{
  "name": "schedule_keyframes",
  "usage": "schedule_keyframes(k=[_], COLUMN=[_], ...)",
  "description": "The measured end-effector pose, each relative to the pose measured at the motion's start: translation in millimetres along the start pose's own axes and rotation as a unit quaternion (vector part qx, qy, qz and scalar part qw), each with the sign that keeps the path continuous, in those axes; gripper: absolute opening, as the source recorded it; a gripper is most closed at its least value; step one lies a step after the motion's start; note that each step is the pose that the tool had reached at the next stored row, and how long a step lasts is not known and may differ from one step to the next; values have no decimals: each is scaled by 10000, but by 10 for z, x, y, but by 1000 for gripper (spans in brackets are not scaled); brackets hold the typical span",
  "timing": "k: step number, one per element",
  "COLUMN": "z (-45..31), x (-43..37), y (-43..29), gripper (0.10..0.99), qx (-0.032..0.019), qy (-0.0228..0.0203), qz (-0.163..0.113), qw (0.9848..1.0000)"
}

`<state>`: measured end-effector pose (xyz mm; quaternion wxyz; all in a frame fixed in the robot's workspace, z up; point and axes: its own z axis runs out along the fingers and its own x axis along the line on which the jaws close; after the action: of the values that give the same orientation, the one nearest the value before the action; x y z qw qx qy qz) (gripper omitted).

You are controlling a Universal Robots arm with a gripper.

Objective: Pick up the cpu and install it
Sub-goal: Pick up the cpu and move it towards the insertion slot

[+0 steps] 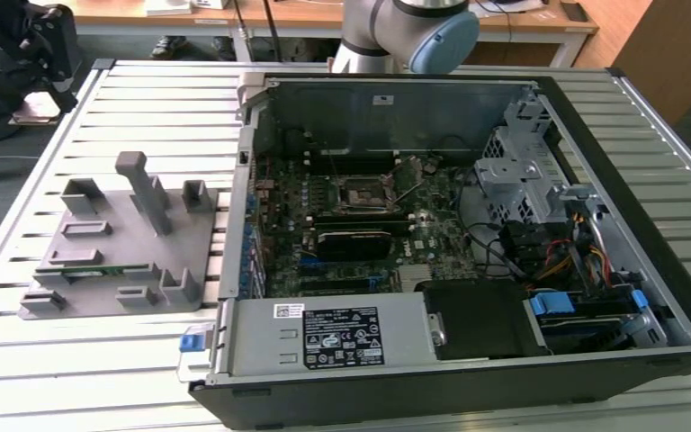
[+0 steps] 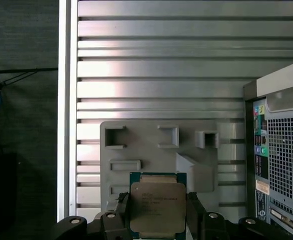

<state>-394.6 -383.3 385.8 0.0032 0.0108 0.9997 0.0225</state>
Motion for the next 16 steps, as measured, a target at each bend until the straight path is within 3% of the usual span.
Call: schedule_keyframes(k=[16], z=[2], x=[-94], y=[33], gripper=[537], qx=[4], qy=[0], qz=[0], qw=[10000])
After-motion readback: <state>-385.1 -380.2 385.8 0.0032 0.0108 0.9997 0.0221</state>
